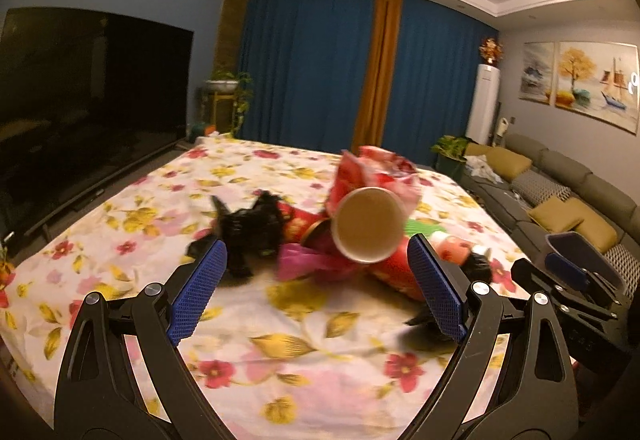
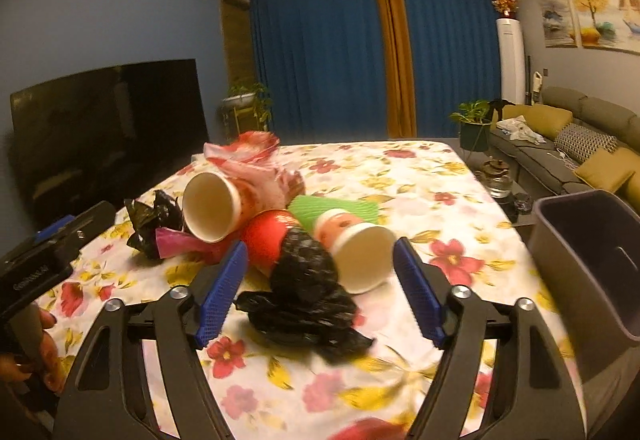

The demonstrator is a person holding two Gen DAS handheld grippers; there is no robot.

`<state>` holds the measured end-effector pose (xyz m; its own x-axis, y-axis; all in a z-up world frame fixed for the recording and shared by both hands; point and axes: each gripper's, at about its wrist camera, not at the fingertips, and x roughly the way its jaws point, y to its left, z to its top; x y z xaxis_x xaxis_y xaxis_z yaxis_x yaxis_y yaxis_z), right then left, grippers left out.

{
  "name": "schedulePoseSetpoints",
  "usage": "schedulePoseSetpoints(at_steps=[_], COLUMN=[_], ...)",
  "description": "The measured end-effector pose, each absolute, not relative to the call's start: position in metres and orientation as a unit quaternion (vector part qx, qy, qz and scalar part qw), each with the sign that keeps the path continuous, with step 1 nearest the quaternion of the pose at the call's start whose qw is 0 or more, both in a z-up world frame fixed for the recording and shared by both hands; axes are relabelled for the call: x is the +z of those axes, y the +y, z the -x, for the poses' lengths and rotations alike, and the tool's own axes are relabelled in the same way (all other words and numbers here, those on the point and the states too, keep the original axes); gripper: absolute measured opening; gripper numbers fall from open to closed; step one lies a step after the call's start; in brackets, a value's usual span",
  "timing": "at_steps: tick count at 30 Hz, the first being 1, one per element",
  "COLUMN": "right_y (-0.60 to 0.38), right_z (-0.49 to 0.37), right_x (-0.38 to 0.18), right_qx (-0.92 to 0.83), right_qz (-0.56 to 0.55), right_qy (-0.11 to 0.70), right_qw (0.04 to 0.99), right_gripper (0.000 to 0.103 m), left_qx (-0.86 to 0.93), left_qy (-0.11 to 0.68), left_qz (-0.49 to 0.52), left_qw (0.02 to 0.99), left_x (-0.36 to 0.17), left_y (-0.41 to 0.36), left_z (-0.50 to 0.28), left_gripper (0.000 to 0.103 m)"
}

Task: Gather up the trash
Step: 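Grasp the black plastic bag with the right tool while the left tool grasps a paper cup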

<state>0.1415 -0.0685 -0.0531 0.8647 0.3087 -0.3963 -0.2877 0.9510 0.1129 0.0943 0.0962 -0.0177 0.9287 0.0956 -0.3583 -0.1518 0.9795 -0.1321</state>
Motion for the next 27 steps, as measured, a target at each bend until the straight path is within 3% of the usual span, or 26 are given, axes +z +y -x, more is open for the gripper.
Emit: schedulePoseSetpoints(at_steps=[6, 18, 23, 27], right_y=[-0.053, -0.043, -0.043, -0.046], right_z=[-0.163, -0.189, -0.189, -0.184], right_x=[-0.061, -0.076, -0.077, -0.075], right_qx=[0.156, 0.168, 0.177, 0.176], right_qz=[-0.012, -0.002, 0.002, 0.005], right_qy=[0.227, 0.257, 0.260, 0.250], right_qw=[0.961, 0.952, 0.949, 0.952], right_gripper=[0.062, 0.029, 0.009, 0.004], left_qx=[0.081, 0.062, 0.040, 0.025], left_qy=[0.178, 0.195, 0.203, 0.212], left_qz=[0.091, 0.092, 0.088, 0.083], left_qw=[0.976, 0.975, 0.974, 0.974], left_x=[-0.020, -0.028, -0.028, -0.029], left_y=[0.121, 0.123, 0.112, 0.103], left_z=[-0.096, -0.122, -0.140, -0.156], left_gripper=[0.090, 0.090, 0.090, 0.083])
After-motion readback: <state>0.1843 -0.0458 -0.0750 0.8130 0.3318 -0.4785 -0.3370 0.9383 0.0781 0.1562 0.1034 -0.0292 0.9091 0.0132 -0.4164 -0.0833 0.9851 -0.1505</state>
